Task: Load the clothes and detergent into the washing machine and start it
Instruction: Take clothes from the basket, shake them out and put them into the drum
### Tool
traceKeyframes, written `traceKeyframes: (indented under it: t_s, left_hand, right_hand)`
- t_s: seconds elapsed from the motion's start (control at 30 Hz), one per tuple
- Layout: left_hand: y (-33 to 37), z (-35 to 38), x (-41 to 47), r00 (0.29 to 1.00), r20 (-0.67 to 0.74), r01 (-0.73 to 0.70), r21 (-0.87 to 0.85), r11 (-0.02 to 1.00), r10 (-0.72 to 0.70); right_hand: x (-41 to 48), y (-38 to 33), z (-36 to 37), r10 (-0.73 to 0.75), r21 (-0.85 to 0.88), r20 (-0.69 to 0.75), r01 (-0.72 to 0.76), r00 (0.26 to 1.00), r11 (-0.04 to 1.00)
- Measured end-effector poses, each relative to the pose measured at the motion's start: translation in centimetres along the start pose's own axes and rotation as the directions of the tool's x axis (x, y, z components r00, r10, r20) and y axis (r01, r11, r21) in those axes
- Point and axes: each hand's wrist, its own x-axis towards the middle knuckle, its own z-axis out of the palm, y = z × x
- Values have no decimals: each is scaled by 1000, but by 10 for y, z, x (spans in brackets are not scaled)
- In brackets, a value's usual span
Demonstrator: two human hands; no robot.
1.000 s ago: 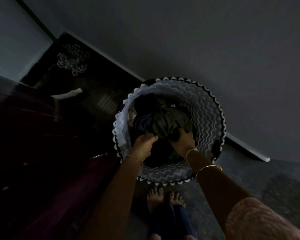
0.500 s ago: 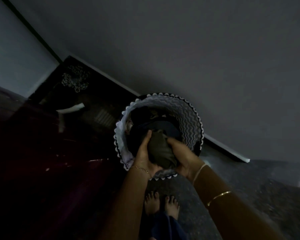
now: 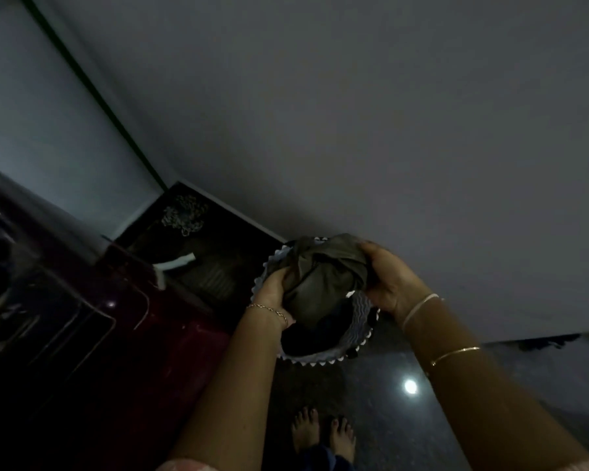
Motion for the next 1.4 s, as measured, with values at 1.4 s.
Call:
traceKeyframes:
  t_s: [1.4]
  left_hand:
    - [83, 78, -153, 1000, 18, -1, 266, 964, -4]
  right_hand:
    - [-100, -46, 109, -106, 214, 287, 45, 952, 976]
